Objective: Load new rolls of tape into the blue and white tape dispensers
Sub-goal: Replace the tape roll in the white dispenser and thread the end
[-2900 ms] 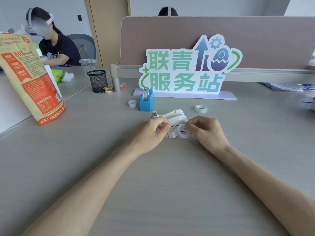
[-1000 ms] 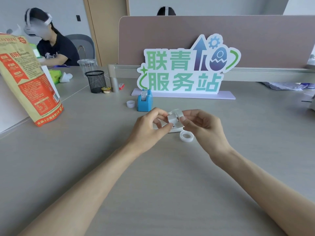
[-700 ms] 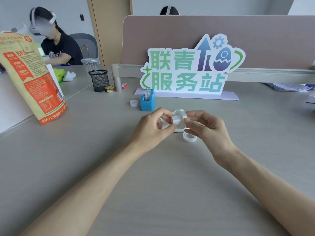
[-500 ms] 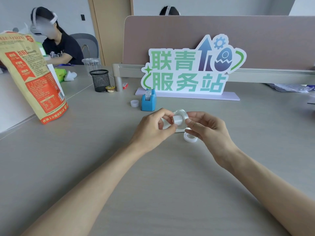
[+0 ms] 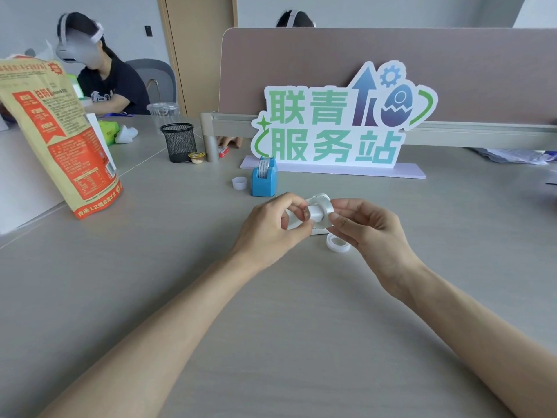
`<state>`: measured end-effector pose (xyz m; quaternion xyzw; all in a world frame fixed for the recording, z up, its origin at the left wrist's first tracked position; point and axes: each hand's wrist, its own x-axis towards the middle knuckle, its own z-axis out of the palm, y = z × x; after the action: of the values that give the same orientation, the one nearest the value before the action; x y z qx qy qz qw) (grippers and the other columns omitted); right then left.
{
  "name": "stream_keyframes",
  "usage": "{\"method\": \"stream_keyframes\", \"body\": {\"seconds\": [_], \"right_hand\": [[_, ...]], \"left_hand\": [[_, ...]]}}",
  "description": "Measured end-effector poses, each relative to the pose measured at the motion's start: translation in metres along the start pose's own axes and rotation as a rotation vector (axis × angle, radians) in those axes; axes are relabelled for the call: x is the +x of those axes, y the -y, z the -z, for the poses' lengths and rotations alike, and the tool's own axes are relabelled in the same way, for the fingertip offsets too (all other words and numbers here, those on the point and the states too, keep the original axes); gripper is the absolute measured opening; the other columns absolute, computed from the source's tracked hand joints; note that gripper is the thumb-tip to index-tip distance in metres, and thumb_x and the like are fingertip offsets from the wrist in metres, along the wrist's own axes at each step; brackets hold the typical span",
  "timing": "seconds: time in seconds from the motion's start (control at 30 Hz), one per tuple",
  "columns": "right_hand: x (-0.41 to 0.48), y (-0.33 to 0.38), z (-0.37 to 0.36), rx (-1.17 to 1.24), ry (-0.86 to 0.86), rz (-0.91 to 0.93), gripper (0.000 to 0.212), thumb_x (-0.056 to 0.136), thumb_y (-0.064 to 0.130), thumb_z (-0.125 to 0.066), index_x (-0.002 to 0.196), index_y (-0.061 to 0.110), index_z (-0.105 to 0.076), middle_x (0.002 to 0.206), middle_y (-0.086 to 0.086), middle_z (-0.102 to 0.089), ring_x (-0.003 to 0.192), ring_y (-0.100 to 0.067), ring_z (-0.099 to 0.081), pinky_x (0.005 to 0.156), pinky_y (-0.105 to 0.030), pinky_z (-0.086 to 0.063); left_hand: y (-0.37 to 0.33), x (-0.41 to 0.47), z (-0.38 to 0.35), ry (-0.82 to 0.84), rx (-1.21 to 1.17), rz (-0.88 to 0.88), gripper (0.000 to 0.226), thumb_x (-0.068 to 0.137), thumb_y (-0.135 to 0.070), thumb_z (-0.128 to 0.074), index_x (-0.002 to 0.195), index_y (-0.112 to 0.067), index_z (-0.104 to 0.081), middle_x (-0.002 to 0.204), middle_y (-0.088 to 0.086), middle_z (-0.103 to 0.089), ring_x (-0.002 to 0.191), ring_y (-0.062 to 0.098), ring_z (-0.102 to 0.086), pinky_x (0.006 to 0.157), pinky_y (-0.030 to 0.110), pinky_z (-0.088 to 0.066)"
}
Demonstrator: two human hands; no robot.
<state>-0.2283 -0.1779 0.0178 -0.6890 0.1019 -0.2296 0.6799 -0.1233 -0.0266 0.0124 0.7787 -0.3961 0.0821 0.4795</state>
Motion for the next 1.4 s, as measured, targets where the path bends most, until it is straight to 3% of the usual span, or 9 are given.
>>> {"method": "stream_keyframes", "body": {"seconds": [0.33, 0.6, 0.83, 1.0, 1.2, 1.4], "right_hand": [[0.0024, -0.0043, 0.0019, -0.036, 0.009, 0.018, 0.022, 0.088, 0.003, -0.066, 0.11, 0.008, -0.069, 0.112, -0.006, -0.074, 0.104, -0.028, -0.069, 0.096, -0.039, -0.054], [0.0028, -0.0058, 0.0041, -0.036, 0.042, 0.014, 0.029, 0.087, -0.005, -0.064, 0.114, 0.006, -0.067, 0.113, -0.008, -0.073, 0.108, -0.027, -0.068, 0.101, -0.049, -0.05], [0.0014, -0.0015, 0.0042, 0.005, 0.089, -0.023, 0.03, 0.083, -0.004, -0.068, 0.111, 0.008, -0.07, 0.11, -0.008, -0.075, 0.109, -0.023, -0.069, 0.102, -0.042, -0.05], [-0.0005, 0.0, 0.0027, 0.023, 0.118, -0.006, 0.03, 0.082, 0.003, -0.072, 0.111, 0.009, -0.071, 0.11, -0.005, -0.075, 0.109, -0.018, -0.069, 0.087, -0.027, -0.048], [-0.0012, 0.0001, 0.0013, 0.026, 0.09, -0.011, 0.029, 0.083, 0.003, -0.071, 0.111, 0.011, -0.071, 0.11, -0.004, -0.075, 0.109, -0.019, -0.068, 0.095, -0.034, -0.049], [-0.0027, 0.0004, -0.0003, 0.025, 0.094, -0.021, 0.027, 0.085, 0.009, -0.071, 0.112, 0.011, -0.069, 0.107, -0.003, -0.076, 0.102, -0.013, -0.07, 0.086, -0.027, -0.047]], "left_hand": [[0.003, 0.0003, -0.0014, -0.01, 0.017, 0.017, 0.013, 0.076, -0.029, -0.069, 0.087, -0.028, -0.062, 0.085, -0.019, -0.065, 0.056, 0.016, -0.048, 0.058, 0.031, -0.043], [0.0032, -0.0004, -0.0022, -0.007, 0.016, 0.017, 0.012, 0.079, -0.032, -0.07, 0.088, -0.027, -0.063, 0.085, -0.019, -0.065, 0.058, 0.017, -0.05, 0.061, 0.032, -0.046], [0.0041, -0.0007, -0.0016, 0.023, -0.005, 0.01, 0.012, 0.081, -0.032, -0.07, 0.091, -0.027, -0.065, 0.089, -0.019, -0.066, 0.06, 0.006, -0.049, 0.063, 0.028, -0.044], [0.0027, -0.0001, -0.0017, -0.002, -0.015, -0.017, 0.014, 0.082, -0.029, -0.071, 0.095, -0.027, -0.067, 0.088, -0.019, -0.066, 0.065, 0.01, -0.053, 0.062, 0.023, -0.043], [0.002, 0.0006, -0.001, -0.02, -0.018, -0.032, 0.014, 0.081, -0.028, -0.071, 0.094, -0.027, -0.066, 0.084, -0.019, -0.066, 0.066, 0.012, -0.055, 0.067, 0.029, -0.047], [0.0026, 0.0001, -0.002, -0.034, 0.007, -0.074, 0.013, 0.081, -0.027, -0.072, 0.091, -0.025, -0.066, 0.089, -0.014, -0.065, 0.069, 0.011, -0.056, 0.067, 0.021, -0.044]]}}
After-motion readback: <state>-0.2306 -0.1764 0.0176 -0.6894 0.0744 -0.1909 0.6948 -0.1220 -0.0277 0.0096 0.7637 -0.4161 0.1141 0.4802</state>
